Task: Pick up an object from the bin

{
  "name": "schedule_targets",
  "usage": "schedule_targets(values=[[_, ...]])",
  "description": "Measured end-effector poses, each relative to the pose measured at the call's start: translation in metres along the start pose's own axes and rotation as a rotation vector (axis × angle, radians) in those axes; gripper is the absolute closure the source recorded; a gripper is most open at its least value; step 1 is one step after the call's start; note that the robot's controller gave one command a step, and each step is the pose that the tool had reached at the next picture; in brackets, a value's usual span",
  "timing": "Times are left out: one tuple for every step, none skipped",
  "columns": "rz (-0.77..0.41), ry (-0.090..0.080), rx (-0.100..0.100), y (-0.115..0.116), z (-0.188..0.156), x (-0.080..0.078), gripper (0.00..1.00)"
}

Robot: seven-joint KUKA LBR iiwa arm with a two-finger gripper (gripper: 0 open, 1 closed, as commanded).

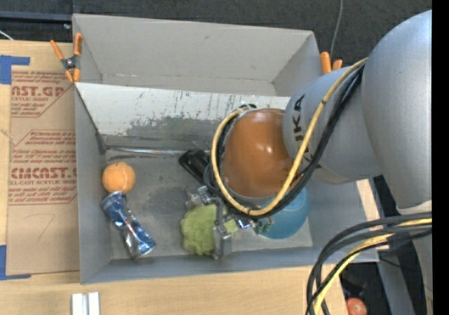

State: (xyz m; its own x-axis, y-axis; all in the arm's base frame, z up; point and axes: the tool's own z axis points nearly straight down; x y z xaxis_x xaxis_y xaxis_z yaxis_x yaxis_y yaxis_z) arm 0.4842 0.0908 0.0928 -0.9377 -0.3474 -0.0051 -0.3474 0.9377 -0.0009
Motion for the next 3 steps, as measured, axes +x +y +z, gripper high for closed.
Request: schedule_targets(values=[[-0.256,0.002,-0.005,0.02,0.023,-0.021,1.0],[-0.256,0.002,-0.006,0.02,0.023,-0.021,1.0],[-0.264,0.0,-0.006,0.026,-0.046,-0.029,1.0]])
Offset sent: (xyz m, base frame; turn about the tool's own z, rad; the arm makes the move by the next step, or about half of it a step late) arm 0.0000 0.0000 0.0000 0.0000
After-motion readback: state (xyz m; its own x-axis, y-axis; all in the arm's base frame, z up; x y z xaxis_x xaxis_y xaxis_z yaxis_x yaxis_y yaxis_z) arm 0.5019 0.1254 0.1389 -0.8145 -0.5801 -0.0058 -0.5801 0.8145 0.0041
